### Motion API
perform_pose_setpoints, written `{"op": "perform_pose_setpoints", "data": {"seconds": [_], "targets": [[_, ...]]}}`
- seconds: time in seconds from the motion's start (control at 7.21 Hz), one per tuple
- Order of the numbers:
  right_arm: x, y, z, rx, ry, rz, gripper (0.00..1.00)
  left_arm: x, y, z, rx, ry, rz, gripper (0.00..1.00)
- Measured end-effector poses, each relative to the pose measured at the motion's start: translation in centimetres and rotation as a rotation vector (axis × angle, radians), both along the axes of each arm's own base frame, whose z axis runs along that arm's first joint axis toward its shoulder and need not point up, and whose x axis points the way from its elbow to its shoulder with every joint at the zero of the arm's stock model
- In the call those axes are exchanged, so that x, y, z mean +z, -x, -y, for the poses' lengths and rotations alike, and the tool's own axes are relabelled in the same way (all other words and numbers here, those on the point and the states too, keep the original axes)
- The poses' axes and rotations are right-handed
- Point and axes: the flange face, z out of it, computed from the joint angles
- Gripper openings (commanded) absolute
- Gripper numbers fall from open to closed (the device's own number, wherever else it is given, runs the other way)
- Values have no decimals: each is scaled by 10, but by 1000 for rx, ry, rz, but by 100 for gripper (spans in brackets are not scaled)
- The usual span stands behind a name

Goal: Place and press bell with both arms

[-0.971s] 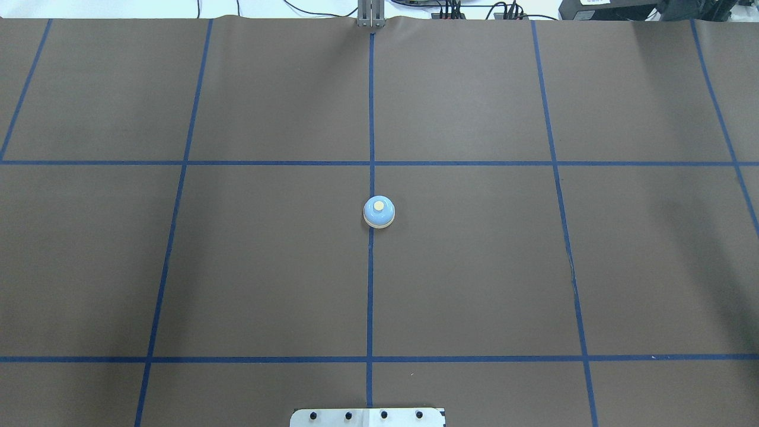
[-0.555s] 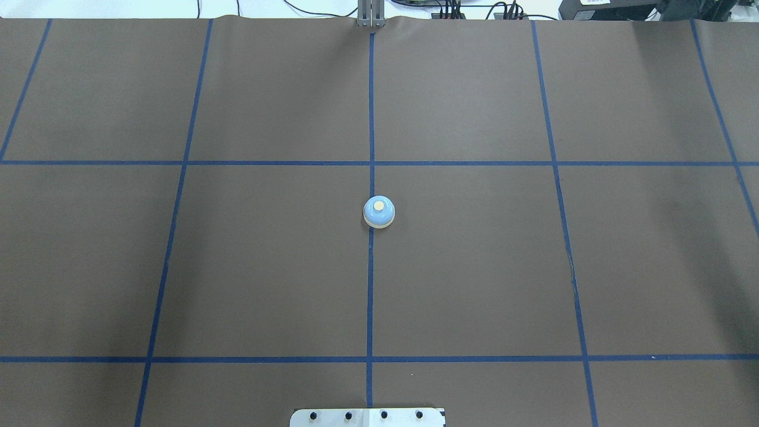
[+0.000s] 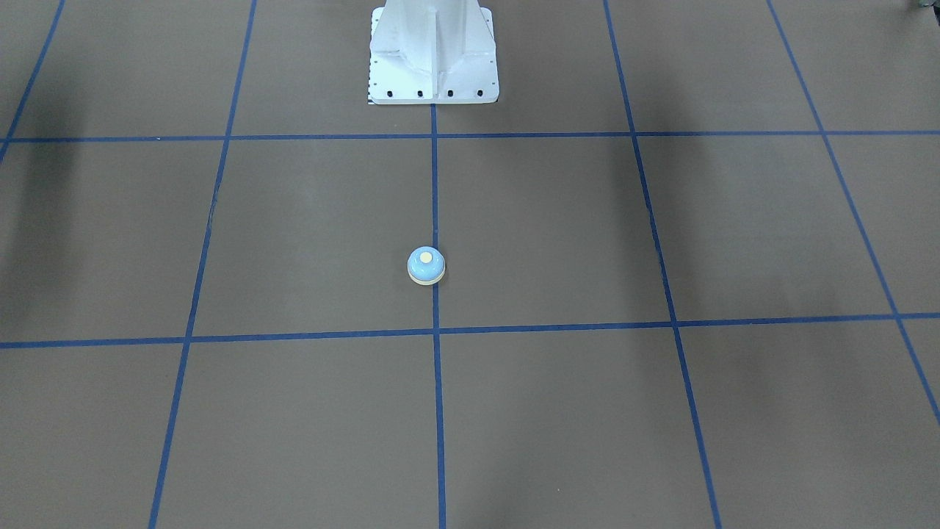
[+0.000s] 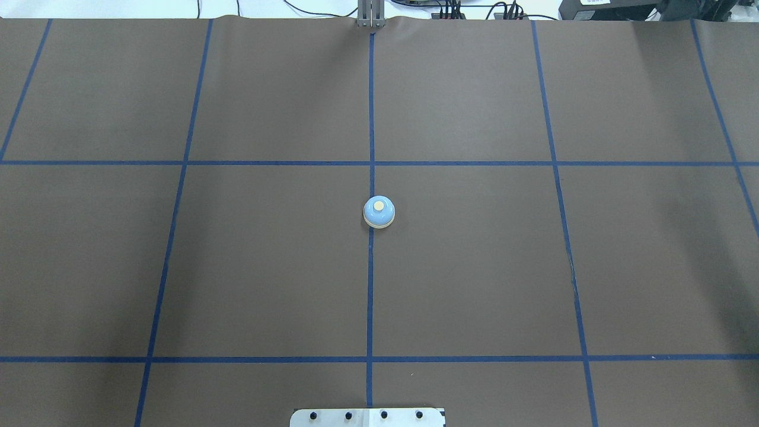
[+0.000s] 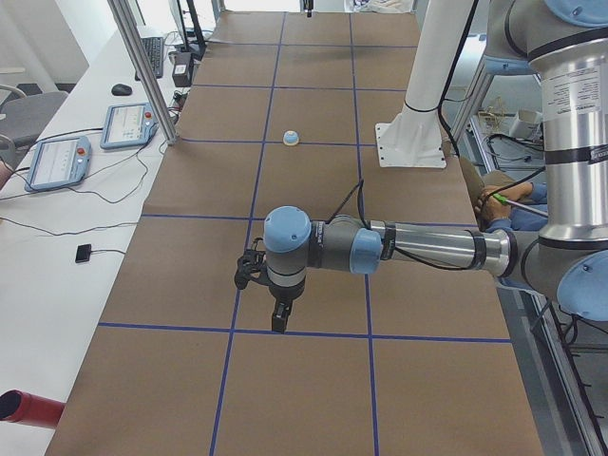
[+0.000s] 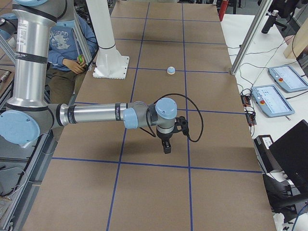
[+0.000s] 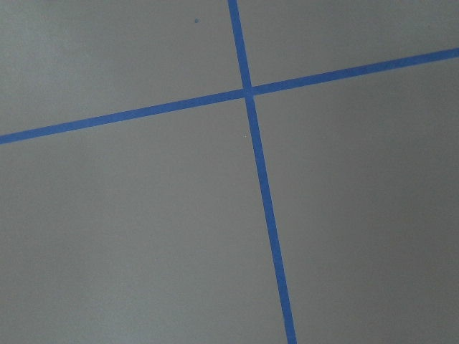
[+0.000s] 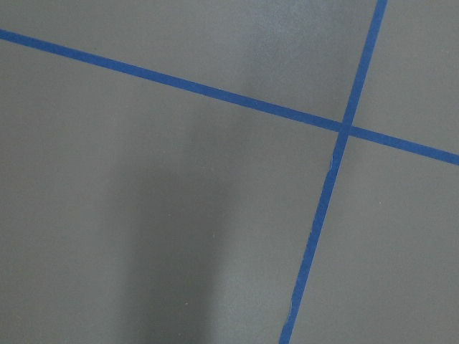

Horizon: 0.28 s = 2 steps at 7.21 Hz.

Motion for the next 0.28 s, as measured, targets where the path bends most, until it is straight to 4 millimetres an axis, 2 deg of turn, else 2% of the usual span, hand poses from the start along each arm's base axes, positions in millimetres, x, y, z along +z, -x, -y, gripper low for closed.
{"op": "perform_pose_setpoints", "data": {"seconds": [0.28], "targets": [[3,2,0,-4,7,-1,100,-2,0,0,-2,-6,0,100]]}}
